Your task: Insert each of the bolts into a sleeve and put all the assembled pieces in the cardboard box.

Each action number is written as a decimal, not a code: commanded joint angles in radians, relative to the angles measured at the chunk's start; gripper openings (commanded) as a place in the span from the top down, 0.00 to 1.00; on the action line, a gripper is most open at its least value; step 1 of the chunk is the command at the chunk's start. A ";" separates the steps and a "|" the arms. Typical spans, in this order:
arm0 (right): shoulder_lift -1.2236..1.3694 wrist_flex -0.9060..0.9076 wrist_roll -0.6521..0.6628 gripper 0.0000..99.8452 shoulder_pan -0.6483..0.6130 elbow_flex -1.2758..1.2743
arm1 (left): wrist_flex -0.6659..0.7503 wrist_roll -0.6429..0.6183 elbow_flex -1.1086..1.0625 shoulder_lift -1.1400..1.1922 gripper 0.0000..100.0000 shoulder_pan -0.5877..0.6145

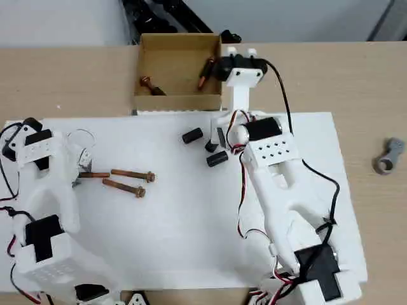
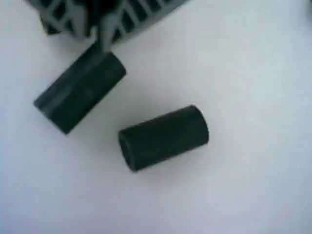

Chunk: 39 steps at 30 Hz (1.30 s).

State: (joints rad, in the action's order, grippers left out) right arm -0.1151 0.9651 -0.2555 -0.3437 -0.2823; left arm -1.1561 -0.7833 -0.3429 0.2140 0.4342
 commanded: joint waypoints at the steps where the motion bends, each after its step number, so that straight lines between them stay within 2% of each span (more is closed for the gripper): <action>1: -0.051 -0.016 -0.009 0.99 0.002 -0.017 | 0.040 -0.003 0.007 0.028 0.96 0.005; 3: -0.051 -0.015 -0.009 0.99 0.002 -0.028 | 0.040 0.031 0.015 0.025 1.00 0.003; 16: -0.053 -0.015 -0.021 1.00 -0.001 -0.029 | -0.199 0.049 0.289 0.025 1.00 0.000; 20: -0.045 -0.048 -0.190 0.99 -0.050 -0.025 | -0.296 0.072 0.426 0.025 1.00 -0.040; 23: -0.041 -0.119 -0.347 1.00 -0.097 -0.029 | -0.427 0.107 0.556 0.023 1.00 -0.101; 27: -0.039 -0.223 -0.450 0.99 -0.159 -0.029 | -0.569 0.132 0.742 0.023 1.00 -0.149; 31: 0.007 -0.265 -0.555 0.99 -0.176 -0.006 | -0.597 0.138 0.865 0.023 1.00 -0.144; 35: 0.143 -0.209 -0.654 0.99 -0.168 0.080 | -0.597 0.204 0.908 -0.032 1.00 -0.143; 39: 0.271 -0.134 -0.695 0.99 -0.154 0.230 | -0.595 0.264 0.908 -0.161 1.00 -0.152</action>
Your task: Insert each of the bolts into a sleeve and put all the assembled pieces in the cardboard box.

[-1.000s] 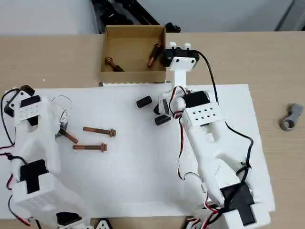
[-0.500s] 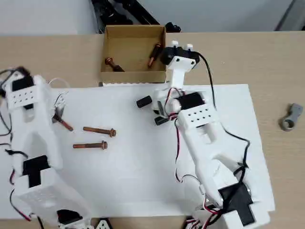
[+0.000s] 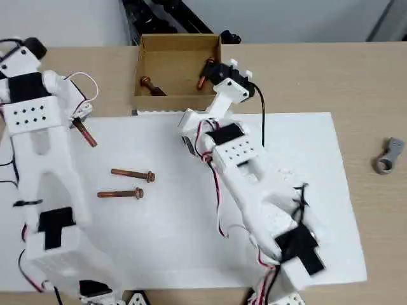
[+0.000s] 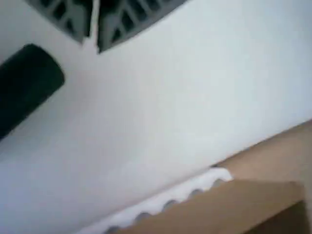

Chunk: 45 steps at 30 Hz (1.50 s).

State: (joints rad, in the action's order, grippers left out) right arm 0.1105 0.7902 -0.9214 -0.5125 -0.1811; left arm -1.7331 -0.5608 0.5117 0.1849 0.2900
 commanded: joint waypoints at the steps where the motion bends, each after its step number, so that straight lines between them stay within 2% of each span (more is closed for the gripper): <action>1: 0.071 0.065 -0.031 0.99 0.016 0.172 | -0.018 0.063 0.053 -0.163 1.00 -0.008; 11: 0.257 0.254 -0.034 0.99 0.016 0.511 | -0.018 0.293 0.050 -0.407 1.00 0.000; 16: 0.318 0.332 -0.034 0.90 0.016 0.580 | -0.018 0.362 -0.001 -0.479 1.00 0.000; 22: 0.383 0.397 -0.066 0.89 0.016 0.658 | -0.012 0.365 -0.174 -0.555 1.00 0.000; 34: 0.501 0.371 -0.137 0.88 0.018 0.666 | 0.117 0.368 -0.415 -0.726 1.00 0.000; 45: 0.590 0.291 -0.147 0.88 0.033 0.666 | 0.117 0.399 -0.449 -0.778 1.00 0.000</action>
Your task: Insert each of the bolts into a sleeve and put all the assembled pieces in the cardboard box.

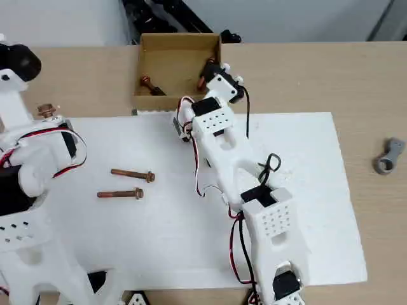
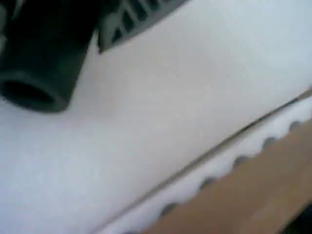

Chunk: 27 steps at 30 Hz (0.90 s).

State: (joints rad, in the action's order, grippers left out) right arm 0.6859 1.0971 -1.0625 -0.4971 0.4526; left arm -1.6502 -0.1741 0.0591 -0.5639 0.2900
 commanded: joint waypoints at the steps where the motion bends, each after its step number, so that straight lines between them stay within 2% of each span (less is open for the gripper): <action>1: 0.025 -0.019 -0.006 0.88 0.018 0.032 | 0.031 0.012 0.004 -0.029 1.00 0.000; 10: 0.082 -0.019 0.000 0.88 0.018 0.032 | 0.026 0.009 0.002 -0.029 1.00 0.000; 16: 0.082 -0.018 0.002 0.80 0.016 0.032 | 0.026 0.009 0.002 -0.029 1.00 0.000; 27: 0.085 -0.007 0.003 0.94 0.016 0.031 | 0.025 0.012 0.002 -0.029 1.00 0.002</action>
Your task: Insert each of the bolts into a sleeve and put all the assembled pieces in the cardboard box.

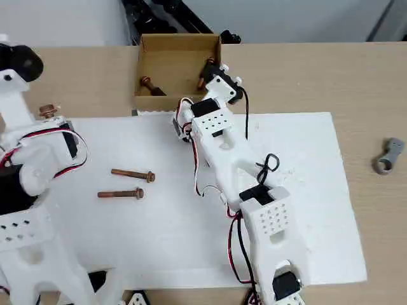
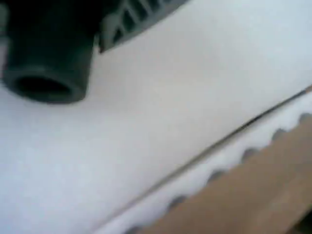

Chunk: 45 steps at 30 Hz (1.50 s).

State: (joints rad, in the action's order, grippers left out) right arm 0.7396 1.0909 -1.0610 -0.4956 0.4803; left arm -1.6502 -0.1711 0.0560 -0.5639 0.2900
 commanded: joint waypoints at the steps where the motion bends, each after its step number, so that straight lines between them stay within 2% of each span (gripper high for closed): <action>1: 0.031 0.004 0.002 0.95 0.015 0.003 | 0.025 0.009 0.005 -0.029 1.00 0.002; 4: 0.031 0.027 0.002 1.00 0.015 0.003 | 0.025 0.011 0.005 -0.029 1.00 0.002; 15: -0.113 0.134 0.077 1.00 -0.002 0.003 | 0.025 0.012 0.005 -0.031 1.00 0.002; 21: -0.317 0.229 0.218 1.00 -0.033 0.003 | 0.029 0.012 0.005 -0.031 1.00 0.002; 30: -0.588 0.460 0.551 1.00 -0.033 0.003 | 0.032 0.014 0.005 -0.031 1.00 0.002; 34: -0.740 0.541 0.646 1.00 -0.027 0.003 | 0.038 0.086 0.005 -0.029 1.00 -0.006; 40: -1.006 0.541 0.852 1.00 -0.035 0.002 | 0.129 0.149 0.005 -0.029 1.00 -0.006; 45: -1.161 0.552 0.879 1.00 -0.028 -0.005 | 0.161 0.147 0.005 -0.029 1.00 -0.009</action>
State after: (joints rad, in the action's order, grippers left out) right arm -0.3176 1.6326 -0.2018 -0.5278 0.4726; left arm -1.5275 -0.0269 0.0560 -0.5639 0.2900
